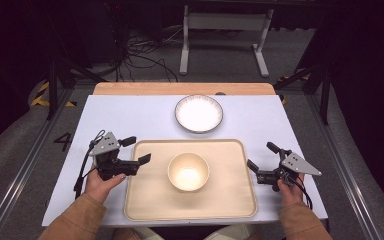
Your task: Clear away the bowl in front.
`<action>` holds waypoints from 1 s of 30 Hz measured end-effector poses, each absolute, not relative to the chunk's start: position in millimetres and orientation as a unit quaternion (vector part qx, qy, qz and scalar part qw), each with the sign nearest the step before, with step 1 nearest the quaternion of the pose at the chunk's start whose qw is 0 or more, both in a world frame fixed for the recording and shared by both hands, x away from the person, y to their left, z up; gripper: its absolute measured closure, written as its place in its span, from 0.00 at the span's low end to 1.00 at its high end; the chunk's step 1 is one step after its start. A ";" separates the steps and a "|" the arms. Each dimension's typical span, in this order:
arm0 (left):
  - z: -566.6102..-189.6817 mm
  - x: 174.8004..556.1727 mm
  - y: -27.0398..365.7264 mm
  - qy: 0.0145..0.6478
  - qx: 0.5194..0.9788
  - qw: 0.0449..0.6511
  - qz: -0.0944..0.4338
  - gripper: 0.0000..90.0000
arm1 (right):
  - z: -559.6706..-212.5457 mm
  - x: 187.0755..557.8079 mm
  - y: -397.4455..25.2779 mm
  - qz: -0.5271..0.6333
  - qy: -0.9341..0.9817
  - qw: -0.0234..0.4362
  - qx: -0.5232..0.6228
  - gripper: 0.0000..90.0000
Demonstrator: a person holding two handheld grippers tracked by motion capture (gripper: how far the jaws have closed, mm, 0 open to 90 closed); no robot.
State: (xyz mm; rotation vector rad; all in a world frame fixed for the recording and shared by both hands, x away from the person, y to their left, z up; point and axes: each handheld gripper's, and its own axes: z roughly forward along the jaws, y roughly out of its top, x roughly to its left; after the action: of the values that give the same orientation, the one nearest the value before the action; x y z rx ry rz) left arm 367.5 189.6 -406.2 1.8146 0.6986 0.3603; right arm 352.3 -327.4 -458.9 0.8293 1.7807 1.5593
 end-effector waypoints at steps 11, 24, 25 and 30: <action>-418.4 357.0 199.3 0.289 0.739 0.578 0.193 0.14 | -458.9 352.4 -327.5 0.592 0.674 0.310 0.314 0.01; -427.0 351.5 224.7 0.291 0.679 0.657 0.153 0.08 | -458.9 352.4 -327.6 0.592 0.675 0.310 0.313 0.01; -427.7 350.1 226.4 0.292 0.679 0.653 0.162 0.08 | -458.9 352.5 -327.6 0.593 0.675 0.310 0.313 0.01; -433.1 350.0 236.2 0.300 0.662 0.671 0.143 0.08 | -458.9 352.3 -327.6 0.593 0.674 0.309 0.313 0.01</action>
State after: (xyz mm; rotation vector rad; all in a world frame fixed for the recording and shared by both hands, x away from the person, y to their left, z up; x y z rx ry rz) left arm 350.0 236.2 -433.1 1.4922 0.6767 0.3229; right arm 352.3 -327.6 -458.9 0.8260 1.7817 1.5671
